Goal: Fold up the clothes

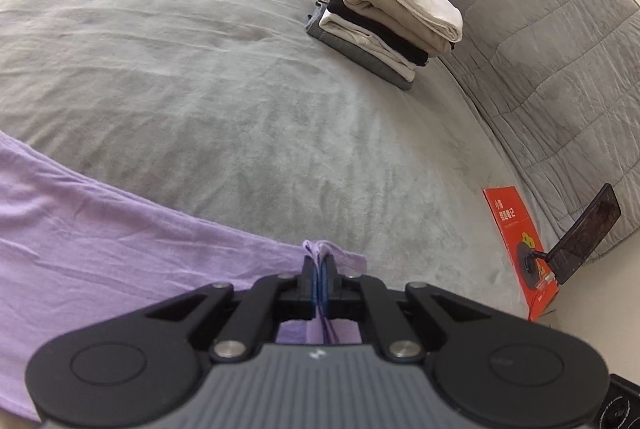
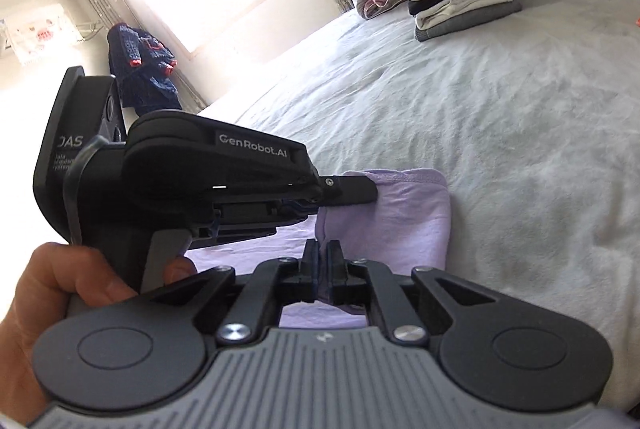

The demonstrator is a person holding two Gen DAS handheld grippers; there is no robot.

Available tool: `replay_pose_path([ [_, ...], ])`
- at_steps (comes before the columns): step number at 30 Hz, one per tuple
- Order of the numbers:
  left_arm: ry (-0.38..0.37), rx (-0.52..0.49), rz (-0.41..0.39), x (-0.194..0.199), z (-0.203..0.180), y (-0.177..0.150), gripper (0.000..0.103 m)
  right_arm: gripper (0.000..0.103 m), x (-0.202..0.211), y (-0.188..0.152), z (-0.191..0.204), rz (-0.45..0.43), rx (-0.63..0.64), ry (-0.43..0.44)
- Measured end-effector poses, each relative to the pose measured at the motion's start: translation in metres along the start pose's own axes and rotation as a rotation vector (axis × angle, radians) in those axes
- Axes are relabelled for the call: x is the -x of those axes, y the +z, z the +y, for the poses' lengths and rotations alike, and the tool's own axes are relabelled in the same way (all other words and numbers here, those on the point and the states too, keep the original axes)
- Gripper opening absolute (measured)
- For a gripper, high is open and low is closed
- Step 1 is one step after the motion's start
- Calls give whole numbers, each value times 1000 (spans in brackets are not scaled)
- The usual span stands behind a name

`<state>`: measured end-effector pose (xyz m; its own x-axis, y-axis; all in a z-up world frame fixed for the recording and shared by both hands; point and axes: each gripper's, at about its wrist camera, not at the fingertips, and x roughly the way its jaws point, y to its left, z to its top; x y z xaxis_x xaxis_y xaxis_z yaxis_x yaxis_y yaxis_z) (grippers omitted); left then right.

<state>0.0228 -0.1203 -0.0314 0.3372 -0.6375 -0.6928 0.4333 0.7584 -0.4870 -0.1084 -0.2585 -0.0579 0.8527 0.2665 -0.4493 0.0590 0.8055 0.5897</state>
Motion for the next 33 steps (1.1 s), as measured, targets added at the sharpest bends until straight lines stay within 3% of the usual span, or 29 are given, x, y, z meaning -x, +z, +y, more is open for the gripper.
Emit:
replay_pose_path([
  [11, 98, -34, -62, 52, 66, 21, 2, 6, -59, 4, 34, 80, -204, 217],
  [18, 166, -42, -91, 86, 113, 32, 2, 5, -104, -3, 78, 159, -230, 327],
  [27, 221, 3, -135, 121, 175, 43, 2, 6, -139, -2, 131, 243, -126, 363],
  [28, 216, 21, -140, 122, 182, 43, 2, 13, -141, -1, 133, 250, -114, 357],
  [33, 142, 153, -169, 123, 220, 31, 2, 17, -140, 5, 126, 270, -80, 312],
])
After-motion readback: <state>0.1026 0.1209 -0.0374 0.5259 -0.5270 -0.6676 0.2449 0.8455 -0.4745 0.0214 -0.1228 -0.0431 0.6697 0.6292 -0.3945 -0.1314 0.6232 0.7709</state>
